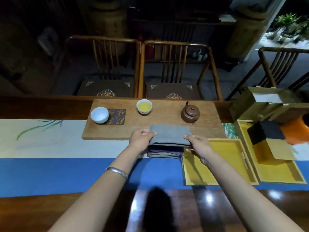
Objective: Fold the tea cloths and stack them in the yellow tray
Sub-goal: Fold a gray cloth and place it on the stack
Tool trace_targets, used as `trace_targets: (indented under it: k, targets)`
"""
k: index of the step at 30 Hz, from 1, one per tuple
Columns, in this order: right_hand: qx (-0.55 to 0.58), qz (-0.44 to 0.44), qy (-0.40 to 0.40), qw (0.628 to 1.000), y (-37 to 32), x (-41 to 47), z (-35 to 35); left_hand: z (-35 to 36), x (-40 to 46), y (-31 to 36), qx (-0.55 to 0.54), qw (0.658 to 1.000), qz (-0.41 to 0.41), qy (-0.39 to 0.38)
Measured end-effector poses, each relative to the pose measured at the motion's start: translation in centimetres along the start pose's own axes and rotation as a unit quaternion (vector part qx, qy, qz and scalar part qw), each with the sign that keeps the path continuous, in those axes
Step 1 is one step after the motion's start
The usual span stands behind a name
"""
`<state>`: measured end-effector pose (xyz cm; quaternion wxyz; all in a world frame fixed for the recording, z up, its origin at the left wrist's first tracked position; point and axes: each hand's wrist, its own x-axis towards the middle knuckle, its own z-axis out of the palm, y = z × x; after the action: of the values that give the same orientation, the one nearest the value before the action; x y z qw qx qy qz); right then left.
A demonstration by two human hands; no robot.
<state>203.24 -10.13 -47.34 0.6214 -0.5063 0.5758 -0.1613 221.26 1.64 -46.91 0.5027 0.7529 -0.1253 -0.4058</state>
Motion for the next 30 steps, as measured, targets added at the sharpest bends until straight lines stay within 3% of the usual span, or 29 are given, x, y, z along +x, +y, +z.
trace_targets:
  k: [8,13,17,21,24,30]
  targets:
    - [-0.100,-0.008,-0.042,0.994,1.6,5.5,0.1,1.1,2.9,-2.7,0.016,0.997,-0.057,0.056]
    - [-0.141,-0.023,-0.027,0.989,2.8,6.6,1.2,2.4,3.8,-4.1,0.001,0.994,-0.077,0.079]
    - [-0.173,-0.070,-0.027,0.982,3.6,7.2,1.3,3.1,4.6,-4.5,0.017,0.995,-0.046,0.091]
    - [-0.206,-0.099,-0.048,0.972,3.9,7.4,1.0,3.1,5.1,-4.6,0.092,0.990,-0.008,0.106]
    - [-0.271,-0.087,-0.051,0.957,4.0,7.5,1.1,3.1,5.3,-5.2,0.158,0.983,-0.029,0.092]
    - [-0.301,-0.056,-0.034,0.951,4.0,8.0,1.3,3.1,6.1,-6.1,0.166,0.979,-0.069,0.097]
